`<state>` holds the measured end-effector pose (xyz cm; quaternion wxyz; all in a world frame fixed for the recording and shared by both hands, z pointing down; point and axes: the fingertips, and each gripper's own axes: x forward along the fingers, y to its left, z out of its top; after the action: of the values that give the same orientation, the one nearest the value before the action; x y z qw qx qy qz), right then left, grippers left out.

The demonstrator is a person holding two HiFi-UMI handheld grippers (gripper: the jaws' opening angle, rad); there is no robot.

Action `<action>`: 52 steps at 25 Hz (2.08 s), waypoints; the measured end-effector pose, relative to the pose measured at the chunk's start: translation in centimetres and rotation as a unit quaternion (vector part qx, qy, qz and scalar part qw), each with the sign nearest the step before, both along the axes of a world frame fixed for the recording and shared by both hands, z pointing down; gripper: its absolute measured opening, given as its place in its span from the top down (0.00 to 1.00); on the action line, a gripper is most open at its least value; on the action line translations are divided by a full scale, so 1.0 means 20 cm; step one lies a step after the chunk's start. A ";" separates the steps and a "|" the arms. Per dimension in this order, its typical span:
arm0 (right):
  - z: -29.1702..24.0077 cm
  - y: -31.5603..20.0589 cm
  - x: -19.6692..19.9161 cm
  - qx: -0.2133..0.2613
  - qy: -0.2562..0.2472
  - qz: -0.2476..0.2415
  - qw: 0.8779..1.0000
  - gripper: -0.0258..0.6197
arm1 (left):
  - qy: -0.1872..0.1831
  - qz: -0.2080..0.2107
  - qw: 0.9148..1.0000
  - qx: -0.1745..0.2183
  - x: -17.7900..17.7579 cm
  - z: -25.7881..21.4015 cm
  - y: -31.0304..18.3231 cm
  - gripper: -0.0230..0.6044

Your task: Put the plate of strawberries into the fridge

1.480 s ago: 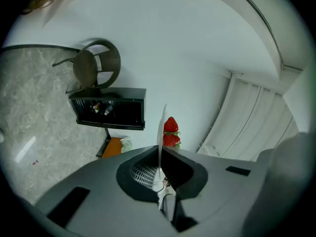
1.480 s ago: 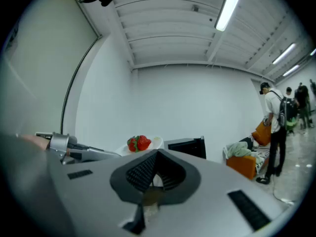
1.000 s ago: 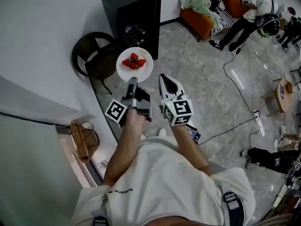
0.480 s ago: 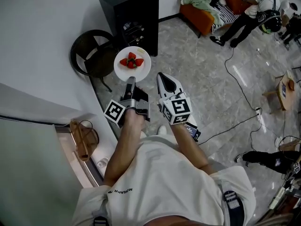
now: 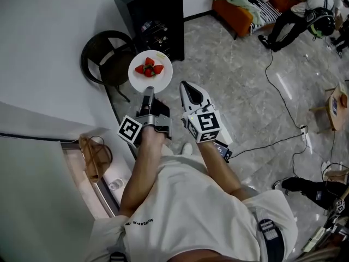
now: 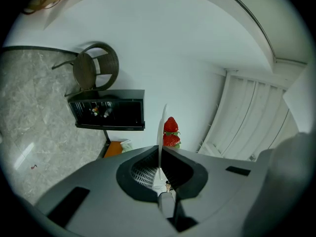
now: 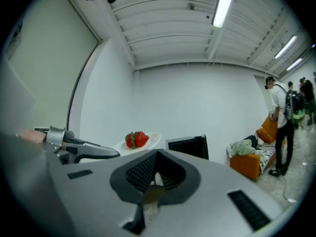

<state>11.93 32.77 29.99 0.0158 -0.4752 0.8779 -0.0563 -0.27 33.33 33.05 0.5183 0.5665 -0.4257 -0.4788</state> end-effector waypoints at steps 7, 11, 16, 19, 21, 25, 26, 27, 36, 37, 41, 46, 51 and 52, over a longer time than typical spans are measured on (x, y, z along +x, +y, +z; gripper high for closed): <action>0.06 -0.06 0.03 -0.011 0.000 -0.012 1.000 0.96 | 0.003 -0.014 1.000 -0.019 0.03 0.08 -0.03 0.95; 0.07 -0.09 0.00 -0.011 0.004 -0.017 1.000 0.96 | 0.008 -0.014 0.999 -0.029 0.02 0.12 -0.06 0.95; 0.10 -0.10 0.01 -0.008 0.010 -0.019 1.000 0.96 | 0.019 -0.017 0.999 -0.029 0.03 0.17 -0.08 0.95; 0.12 -0.14 0.01 -0.005 0.014 -0.021 1.000 0.96 | 0.025 -0.016 0.999 -0.027 0.03 0.20 -0.13 0.95; 0.13 -0.19 0.01 -0.007 0.014 -0.021 1.000 0.96 | 0.027 -0.014 0.999 -0.026 0.04 0.20 -0.18 0.95; 0.14 -0.34 -0.01 -0.012 0.015 -0.023 1.000 0.96 | 0.026 -0.014 0.999 -0.028 0.02 0.20 -0.33 0.95; 0.15 -0.36 -0.02 -0.014 0.015 -0.024 0.999 0.96 | 0.027 -0.015 0.999 -0.029 0.02 0.20 -0.36 0.95; 0.16 -0.38 -0.03 -0.016 0.016 -0.025 0.999 0.96 | 0.029 -0.016 0.999 -0.030 0.01 0.21 -0.39 0.95; 0.25 -0.72 -0.13 -0.023 0.021 -0.017 0.999 0.96 | 0.035 -0.010 0.998 -0.043 -0.09 0.32 -0.71 0.95; 0.26 -0.75 -0.14 -0.023 0.022 -0.017 0.999 0.96 | 0.036 -0.010 0.998 -0.045 -0.10 0.34 -0.75 0.95; 0.28 -0.88 -0.17 -0.022 0.025 -0.015 0.999 0.96 | 0.034 -0.004 0.998 -0.052 -0.12 0.38 -0.89 0.95; 0.27 -1.07 -0.23 -0.029 0.027 -0.008 0.999 0.96 | 0.034 0.006 0.998 -0.061 -0.16 0.38 -1.08 0.95; 0.23 -1.35 -0.36 -0.035 0.031 0.003 0.999 0.96 | 0.032 0.022 0.997 -0.071 -0.27 0.36 -1.36 0.95; 0.23 -1.41 -0.39 -0.035 0.031 0.005 0.999 0.96 | 0.033 0.024 0.996 -0.073 -0.30 0.36 -1.42 0.95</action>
<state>4.21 4.62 34.51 -0.0279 -0.4815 0.8730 -0.0723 -6.25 4.94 40.22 0.5834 0.5214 -0.4282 -0.4521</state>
